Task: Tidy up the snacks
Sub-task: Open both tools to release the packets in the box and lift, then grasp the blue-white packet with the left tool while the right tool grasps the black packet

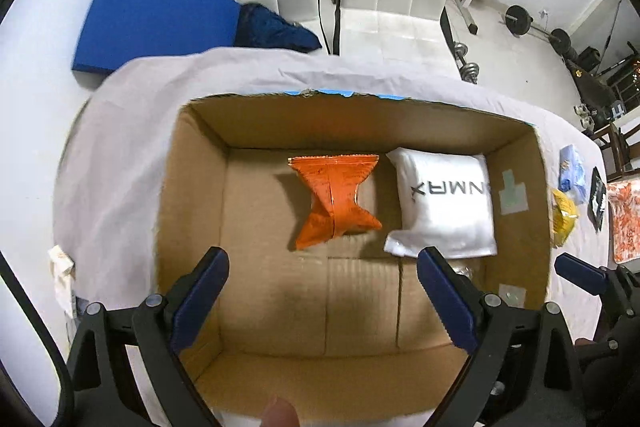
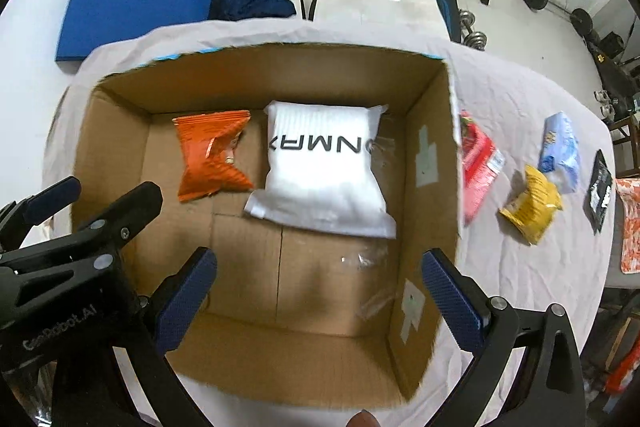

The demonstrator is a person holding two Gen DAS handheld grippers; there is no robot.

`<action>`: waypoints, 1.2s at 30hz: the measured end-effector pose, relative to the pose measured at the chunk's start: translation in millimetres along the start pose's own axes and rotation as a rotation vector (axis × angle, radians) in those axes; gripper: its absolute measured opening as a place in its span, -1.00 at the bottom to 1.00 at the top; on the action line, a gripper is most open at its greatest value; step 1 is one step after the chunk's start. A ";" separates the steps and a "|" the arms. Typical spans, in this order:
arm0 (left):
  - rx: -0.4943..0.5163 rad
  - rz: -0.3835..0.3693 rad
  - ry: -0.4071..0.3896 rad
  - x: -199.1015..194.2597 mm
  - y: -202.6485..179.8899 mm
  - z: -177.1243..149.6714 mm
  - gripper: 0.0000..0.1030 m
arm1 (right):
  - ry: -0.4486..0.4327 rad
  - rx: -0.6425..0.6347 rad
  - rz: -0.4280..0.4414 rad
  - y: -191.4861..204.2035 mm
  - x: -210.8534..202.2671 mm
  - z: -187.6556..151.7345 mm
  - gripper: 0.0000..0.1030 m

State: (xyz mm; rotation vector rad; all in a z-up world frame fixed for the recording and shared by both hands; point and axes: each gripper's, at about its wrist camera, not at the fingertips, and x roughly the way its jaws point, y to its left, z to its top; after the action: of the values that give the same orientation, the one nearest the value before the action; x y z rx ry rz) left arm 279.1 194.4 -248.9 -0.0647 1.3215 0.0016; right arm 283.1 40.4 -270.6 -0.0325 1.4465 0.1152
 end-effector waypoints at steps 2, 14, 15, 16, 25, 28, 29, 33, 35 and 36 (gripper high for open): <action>0.003 0.006 -0.014 -11.1 -2.2 -5.0 0.87 | -0.015 0.001 0.006 -0.9 -14.4 -10.2 1.00; -0.012 0.004 -0.095 -77.0 -6.3 -50.4 0.87 | -0.098 0.007 0.043 -0.9 -80.5 -62.6 1.00; -0.016 -0.001 -0.100 -81.7 -6.7 -52.8 0.87 | -0.103 0.008 0.046 -1.1 -85.0 -66.1 1.00; -0.016 -0.004 -0.106 -85.9 -7.7 -54.9 0.87 | -0.111 0.010 0.053 -1.4 -90.9 -70.7 1.00; 0.010 -0.026 -0.141 -117.4 -42.0 -62.0 0.87 | -0.134 0.022 0.108 -19.4 -119.2 -90.0 1.00; 0.043 -0.039 -0.143 -122.6 -66.0 -58.0 0.87 | -0.140 0.047 0.114 -39.0 -125.0 -93.0 1.00; 0.053 -0.053 -0.142 -124.1 -76.4 -55.5 0.87 | -0.138 0.063 0.116 -50.1 -126.7 -94.5 1.00; 0.085 -0.105 -0.140 -123.6 -123.0 -42.2 0.87 | -0.140 0.119 0.105 -100.5 -132.5 -97.9 1.00; 0.105 -0.134 -0.133 -118.2 -151.5 -32.7 0.87 | -0.144 0.160 0.079 -135.4 -133.5 -97.4 1.00; 0.116 -0.146 -0.122 -113.2 -167.1 -27.4 0.87 | -0.145 0.176 0.073 -147.4 -133.3 -96.9 1.00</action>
State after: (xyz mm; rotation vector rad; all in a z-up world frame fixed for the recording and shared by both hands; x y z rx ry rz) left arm 231.0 30.3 -138.2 -0.0615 1.1901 -0.1925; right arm 185.9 -122.9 -157.5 0.1697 1.3084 0.0483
